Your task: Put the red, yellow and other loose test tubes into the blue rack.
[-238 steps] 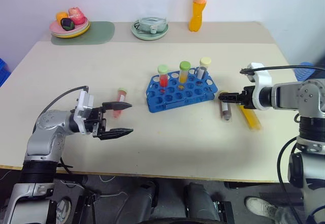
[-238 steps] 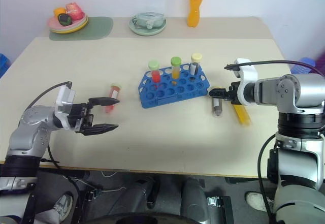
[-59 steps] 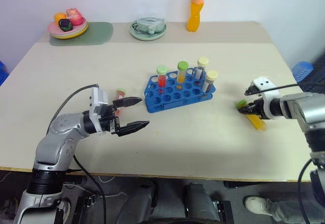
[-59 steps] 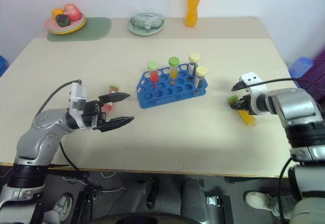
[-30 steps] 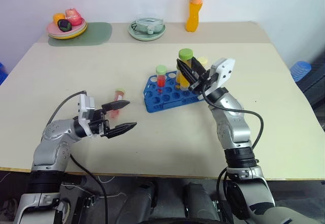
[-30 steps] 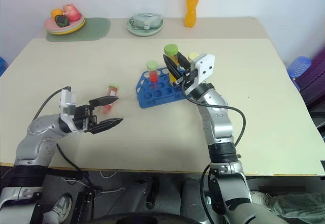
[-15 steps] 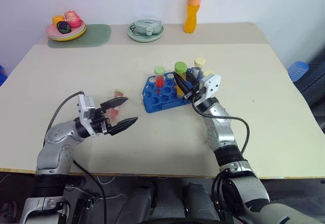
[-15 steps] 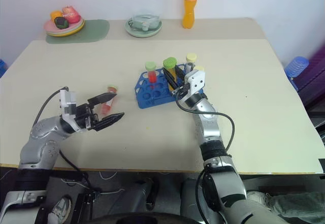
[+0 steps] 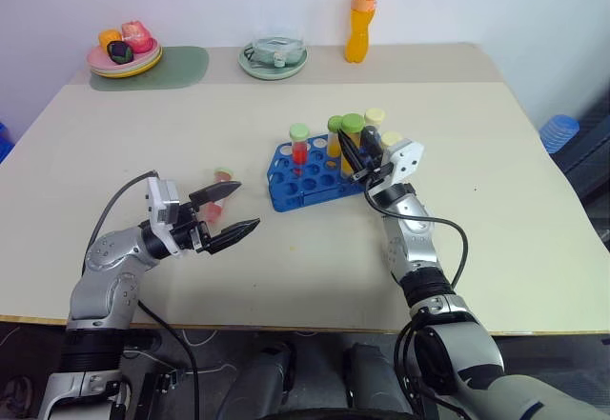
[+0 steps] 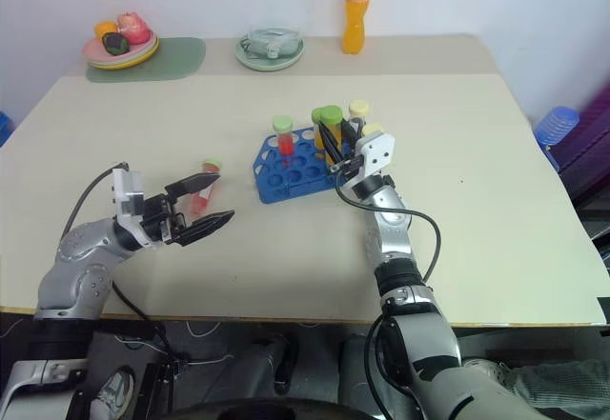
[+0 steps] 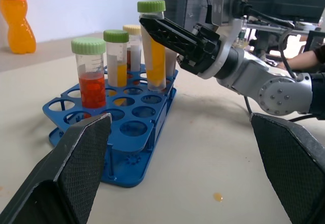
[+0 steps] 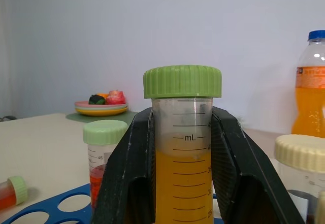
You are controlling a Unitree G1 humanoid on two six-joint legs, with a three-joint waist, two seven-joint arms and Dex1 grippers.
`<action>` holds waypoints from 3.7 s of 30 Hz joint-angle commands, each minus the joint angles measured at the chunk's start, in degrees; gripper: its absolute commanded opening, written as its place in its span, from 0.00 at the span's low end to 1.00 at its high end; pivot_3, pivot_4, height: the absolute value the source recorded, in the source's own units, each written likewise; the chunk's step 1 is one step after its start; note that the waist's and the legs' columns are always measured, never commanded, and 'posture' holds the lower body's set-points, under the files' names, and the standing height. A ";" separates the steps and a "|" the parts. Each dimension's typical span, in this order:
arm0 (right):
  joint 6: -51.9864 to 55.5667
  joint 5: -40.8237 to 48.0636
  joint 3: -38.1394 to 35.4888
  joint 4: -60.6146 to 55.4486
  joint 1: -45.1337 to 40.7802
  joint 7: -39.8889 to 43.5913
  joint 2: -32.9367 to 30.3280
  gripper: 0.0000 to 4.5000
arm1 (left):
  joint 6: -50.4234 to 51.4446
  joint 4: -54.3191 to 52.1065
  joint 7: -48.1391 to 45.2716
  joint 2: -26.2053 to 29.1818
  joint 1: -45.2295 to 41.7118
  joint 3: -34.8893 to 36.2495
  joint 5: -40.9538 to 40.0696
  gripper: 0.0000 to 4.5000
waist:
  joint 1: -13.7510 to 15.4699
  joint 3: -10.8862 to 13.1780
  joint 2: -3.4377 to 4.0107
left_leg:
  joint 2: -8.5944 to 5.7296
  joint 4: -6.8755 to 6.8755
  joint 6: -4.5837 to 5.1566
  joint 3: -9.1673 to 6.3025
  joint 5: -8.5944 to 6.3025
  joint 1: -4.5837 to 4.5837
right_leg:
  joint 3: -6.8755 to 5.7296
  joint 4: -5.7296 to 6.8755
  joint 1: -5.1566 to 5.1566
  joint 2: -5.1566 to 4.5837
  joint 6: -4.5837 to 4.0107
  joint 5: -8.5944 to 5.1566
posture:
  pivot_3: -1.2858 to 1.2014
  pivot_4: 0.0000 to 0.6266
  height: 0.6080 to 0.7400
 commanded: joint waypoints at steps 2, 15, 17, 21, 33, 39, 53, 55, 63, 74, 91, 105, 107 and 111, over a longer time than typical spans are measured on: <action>0.68 0.01 0.45 -0.60 2.43 0.30 0.93 0.19 | -0.17 -1.45 -0.31 0.57 0.17 1.33 -0.75 1.00 | -0.02 -0.01 0.00 | 0.00 0.00 0.00 0.00 0.00 0.00 | 0.00 0.00 0.00 0.00 0.00 0.00 | 0.52 0.24 1.00; 0.68 -0.74 0.81 2.56 1.74 0.28 1.87 0.19 | 0.18 -2.08 0.25 0.64 0.32 1.40 -0.81 1.00 | -0.07 -0.03 -0.01 | 0.01 -0.06 -0.01 0.00 0.00 0.09 | 0.03 0.00 0.05 0.02 -0.01 0.00 | 0.52 0.24 1.00; 0.49 -0.66 0.62 3.43 1.26 0.36 1.72 0.19 | 0.30 -2.43 0.42 0.74 0.50 1.52 -0.90 1.00 | -0.06 -0.03 -0.01 | 0.02 -0.08 -0.02 0.00 0.00 0.11 | 0.04 0.00 0.05 0.02 -0.01 -0.01 | 0.52 0.24 1.00; 0.06 -0.45 -0.09 5.17 0.29 0.49 1.36 0.19 | 0.59 -3.09 0.93 0.86 0.78 1.60 -0.92 1.00 | -0.04 -0.02 0.02 | 0.02 -0.15 -0.02 0.04 0.00 0.10 | 0.08 -0.01 0.00 0.02 -0.01 -0.01 | 0.52 0.24 1.00; -3.64 -2.42 -0.47 3.32 1.32 -0.27 0.81 0.93 | 2.36 -4.50 4.82 -0.49 0.82 2.84 -2.38 1.00 | -0.03 -0.02 0.02 | 0.06 -0.25 -0.06 0.04 0.03 0.10 | 0.09 0.00 -0.05 0.03 -0.02 -0.01 | 0.52 0.24 1.00; -2.04 -5.85 1.07 -2.83 4.92 -1.67 -2.15 0.99 | 4.83 -4.80 11.33 -2.84 -1.33 5.06 -4.10 1.00 | 0.31 -0.01 0.02 | 0.05 -0.24 -0.07 0.04 0.03 0.10 | 0.09 -0.01 -0.04 0.03 -0.02 -0.01 | 0.52 0.24 1.00; 27.86 0.67 0.08 -44.36 29.09 4.15 -21.03 0.99 | 14.23 -10.72 40.90 -6.00 -7.46 7.13 2.23 1.00 | 0.66 0.00 -0.03 | 0.05 -0.21 -0.04 0.08 0.02 0.01 | 0.18 -0.04 -0.02 -0.16 0.01 -0.02 | 0.52 0.24 1.00; 33.08 3.57 -2.29 -50.88 31.96 6.25 -26.00 0.99 | 20.72 -12.48 47.68 -5.90 -8.99 6.96 3.00 1.00 | 0.90 0.02 -0.05 | 0.05 -0.17 -0.01 0.11 0.00 -0.04 | 0.18 -0.05 0.06 -0.19 0.02 -0.03 | 0.52 0.24 1.00; 50.93 19.45 -9.71 -65.48 27.38 13.18 -40.86 0.99 | 72.25 -8.05 70.14 -7.03 -29.89 9.39 4.39 1.00 | 0.83 0.25 -0.45 | 0.05 0.11 0.11 0.12 -0.08 -0.26 | 0.01 -0.04 0.12 -0.17 0.16 -0.08 | 0.52 0.24 1.00; 65.34 29.47 -9.11 -68.72 18.47 14.65 -45.03 0.99 | 86.53 11.14 72.21 -8.80 -47.34 8.27 11.20 1.00 | 1.17 0.32 -0.67 | 0.00 0.24 -0.10 0.13 0.02 -0.71 | -0.09 -0.22 -0.14 -0.25 0.25 -0.10 | 0.52 0.24 1.00; 67.16 29.15 -9.53 -69.59 18.02 14.76 -44.74 1.00 | 83.49 39.81 78.57 -16.28 -60.08 11.71 25.39 0.60 | 1.87 0.38 -0.77 | -0.05 0.41 -0.05 0.21 -0.01 -0.94 | -0.07 -0.28 -0.26 -0.31 0.45 0.02 | 0.52 0.24 1.00; 66.18 27.93 -10.01 -70.56 20.98 12.83 -43.43 1.00 | 58.82 -4.68 47.00 -7.62 -31.64 7.47 12.04 0.19 | 0.25 0.29 -0.63 | -0.02 0.68 -0.06 0.29 -0.02 -0.88 | 0.05 0.15 -0.32 -0.30 0.47 0.08 | 0.52 0.24 1.00; 65.40 27.49 -10.22 -70.49 21.69 12.47 -42.85 1.00 | 42.38 -13.73 33.14 -5.36 -23.07 7.80 8.73 0.19 | 0.51 0.31 -0.65 | 0.02 0.72 -0.08 0.30 -0.01 -0.89 | 0.03 0.15 -0.31 -0.29 0.42 0.09 | 0.52 0.24 1.00; 65.44 27.73 -10.79 -70.84 23.16 11.74 -42.04 1.00 | 34.09 -18.20 32.18 -5.73 -18.29 7.70 7.83 0.19 | 1.83 0.31 -0.65 | 0.02 0.82 0.04 0.26 -0.07 -0.92 | 0.01 -0.06 -0.19 -0.30 0.34 0.14 | 0.52 0.24 1.00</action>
